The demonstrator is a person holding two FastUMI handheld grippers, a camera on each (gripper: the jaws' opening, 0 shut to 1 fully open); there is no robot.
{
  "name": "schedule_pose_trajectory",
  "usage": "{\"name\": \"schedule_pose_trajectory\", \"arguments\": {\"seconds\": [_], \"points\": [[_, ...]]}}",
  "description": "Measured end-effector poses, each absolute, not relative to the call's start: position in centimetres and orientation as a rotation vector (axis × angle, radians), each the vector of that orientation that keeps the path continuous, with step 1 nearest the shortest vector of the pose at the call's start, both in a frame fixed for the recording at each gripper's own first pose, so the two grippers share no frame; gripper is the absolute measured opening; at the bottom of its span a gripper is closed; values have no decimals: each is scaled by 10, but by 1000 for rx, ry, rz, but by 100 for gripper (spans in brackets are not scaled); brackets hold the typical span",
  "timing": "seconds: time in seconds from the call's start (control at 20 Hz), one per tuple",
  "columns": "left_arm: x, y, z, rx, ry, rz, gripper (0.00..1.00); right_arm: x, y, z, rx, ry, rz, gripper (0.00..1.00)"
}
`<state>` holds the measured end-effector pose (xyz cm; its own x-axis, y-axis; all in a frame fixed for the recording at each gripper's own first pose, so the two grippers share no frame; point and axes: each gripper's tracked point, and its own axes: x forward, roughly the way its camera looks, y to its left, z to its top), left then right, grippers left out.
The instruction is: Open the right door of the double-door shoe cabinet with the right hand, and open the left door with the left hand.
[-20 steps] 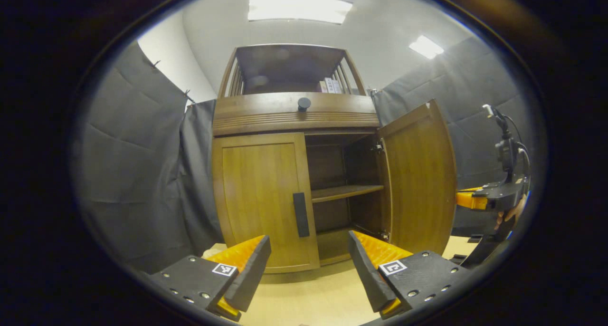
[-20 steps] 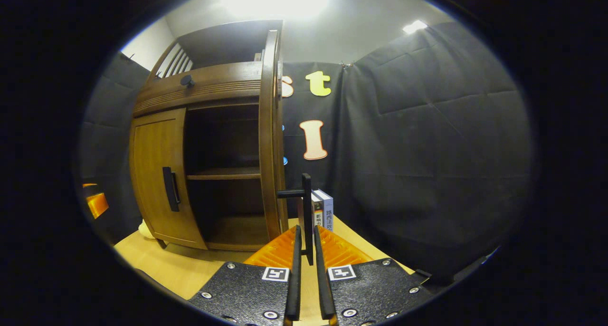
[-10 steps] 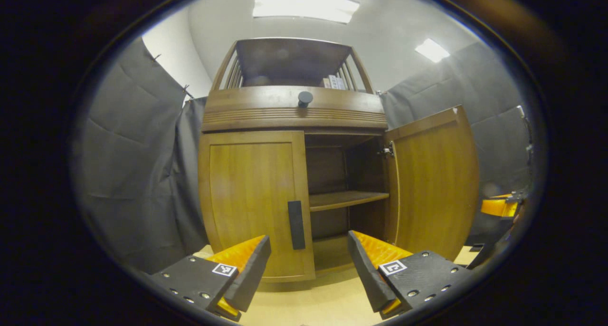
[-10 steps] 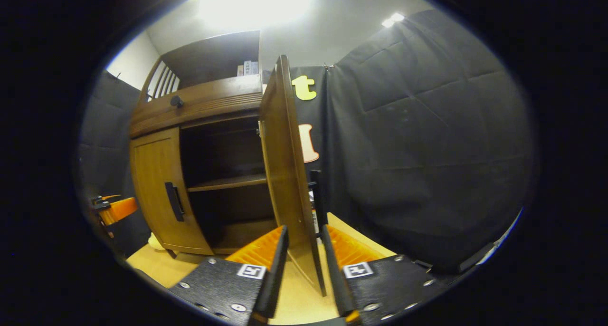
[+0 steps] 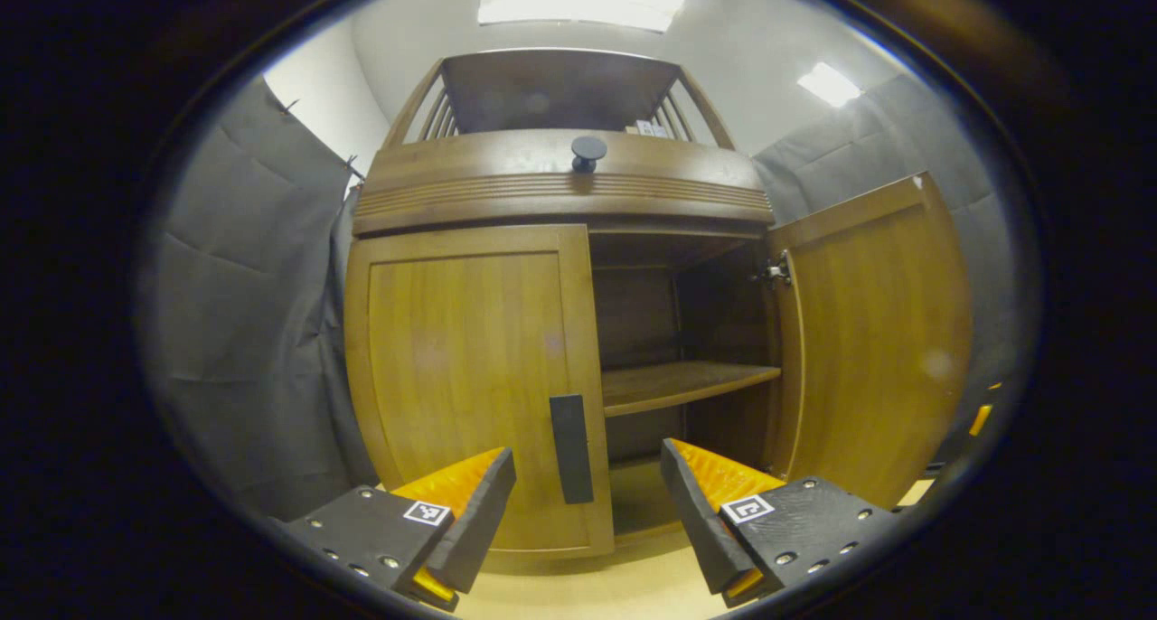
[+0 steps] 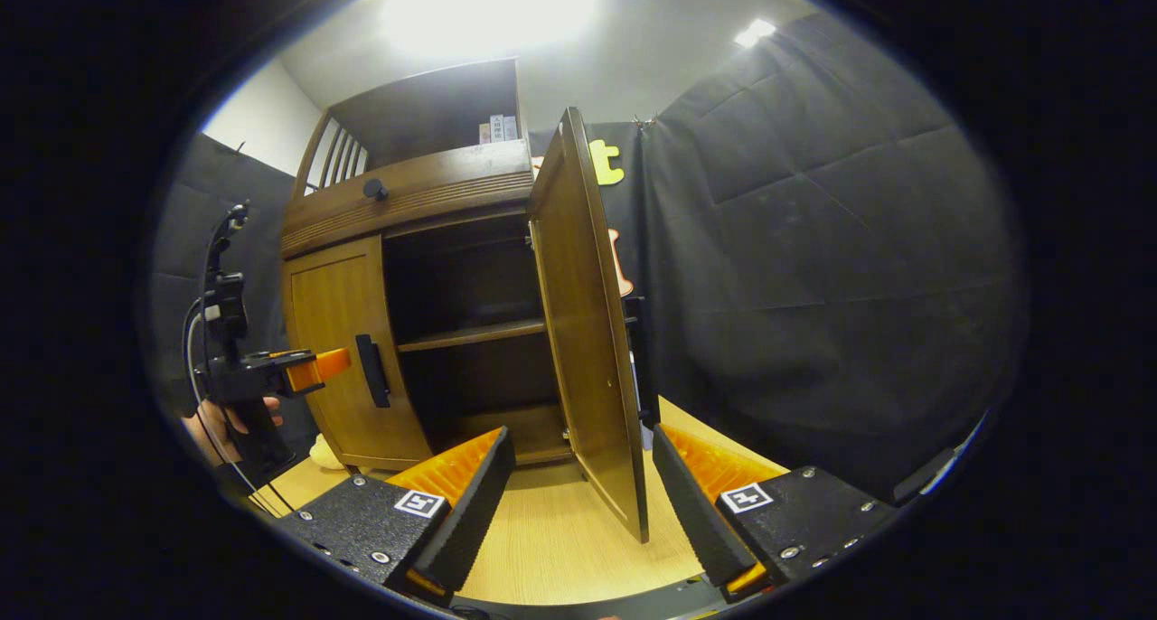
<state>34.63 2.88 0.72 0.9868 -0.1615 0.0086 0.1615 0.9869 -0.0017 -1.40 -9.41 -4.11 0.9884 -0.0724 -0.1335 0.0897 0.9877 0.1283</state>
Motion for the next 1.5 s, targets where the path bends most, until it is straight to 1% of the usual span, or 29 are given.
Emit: {"name": "schedule_pose_trajectory", "arguments": {"seconds": [0.4,0.7,0.85,0.9,1.0,1.05,1.15,1.2,1.3,1.45,1.5], "points": [[417,41,-27,-62,80,-98,99,-17,-86,-59,125,189,-62,95],[443,41,-55,4,137,-80,99,-12,-65,-69,153,217,-44,95],[442,31,-65,28,149,-91,99,-11,-53,-72,150,230,-19,95],[444,25,-68,36,154,-87,86,-10,-51,-74,146,235,-12,95],[445,26,-69,56,151,-95,84,-7,-52,-74,151,239,-16,95],[444,24,-69,53,145,-100,65,-6,-53,-73,161,236,-17,95],[448,18,-70,44,157,-104,53,-5,-55,-67,164,222,-22,95],[450,13,-75,36,171,-128,48,-5,-58,-66,157,216,-28,94],[446,11,-72,-18,172,-114,36,-5,-59,-64,153,210,-31,95],[445,13,-75,-42,197,-104,26,-5,-59,-60,155,199,-26,95],[444,12,-74,-42,199,-106,12,-5,-58,-59,152,195,-23,95]]}}
